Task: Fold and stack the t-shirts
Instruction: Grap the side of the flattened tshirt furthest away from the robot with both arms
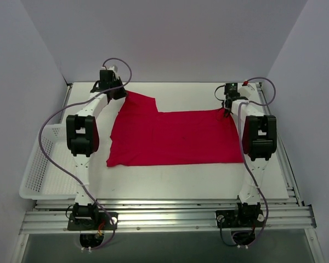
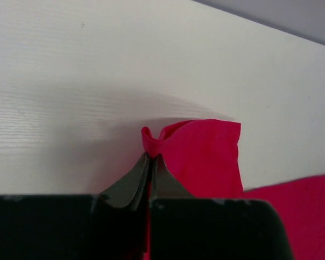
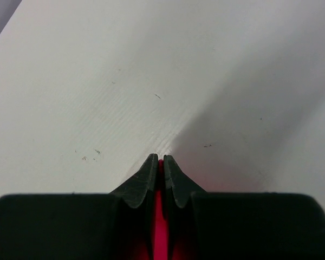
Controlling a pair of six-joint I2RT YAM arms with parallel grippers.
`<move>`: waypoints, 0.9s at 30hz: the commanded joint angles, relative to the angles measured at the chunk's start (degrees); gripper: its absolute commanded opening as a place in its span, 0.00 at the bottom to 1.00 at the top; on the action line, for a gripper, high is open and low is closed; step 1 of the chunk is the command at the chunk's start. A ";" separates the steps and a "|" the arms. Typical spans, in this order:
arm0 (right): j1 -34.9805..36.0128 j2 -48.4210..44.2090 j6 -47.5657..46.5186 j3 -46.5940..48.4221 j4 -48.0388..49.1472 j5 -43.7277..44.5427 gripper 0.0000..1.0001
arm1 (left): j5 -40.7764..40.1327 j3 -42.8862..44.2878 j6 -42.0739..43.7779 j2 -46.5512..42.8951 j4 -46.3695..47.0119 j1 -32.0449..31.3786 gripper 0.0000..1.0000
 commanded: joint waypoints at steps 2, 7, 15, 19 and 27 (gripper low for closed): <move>-0.40 -6.84 0.94 -3.21 2.22 -0.54 0.00 | 0.03 -6.49 2.80 -9.43 4.31 0.24 0.02; -0.31 -11.15 1.20 -7.34 2.84 -0.89 0.00 | -0.41 -15.36 3.06 -16.02 6.51 0.33 0.02; -0.40 -18.79 1.38 -14.72 3.72 -0.89 0.00 | -2.61 -28.38 4.64 -26.38 10.64 0.15 0.02; -0.31 -21.96 1.47 -18.24 3.98 -0.98 0.00 | -3.31 -34.09 5.26 -30.70 12.22 0.15 0.02; -0.40 -27.58 1.03 -24.83 4.16 -0.72 0.00 | -4.02 -44.64 5.43 -40.79 15.04 0.15 0.02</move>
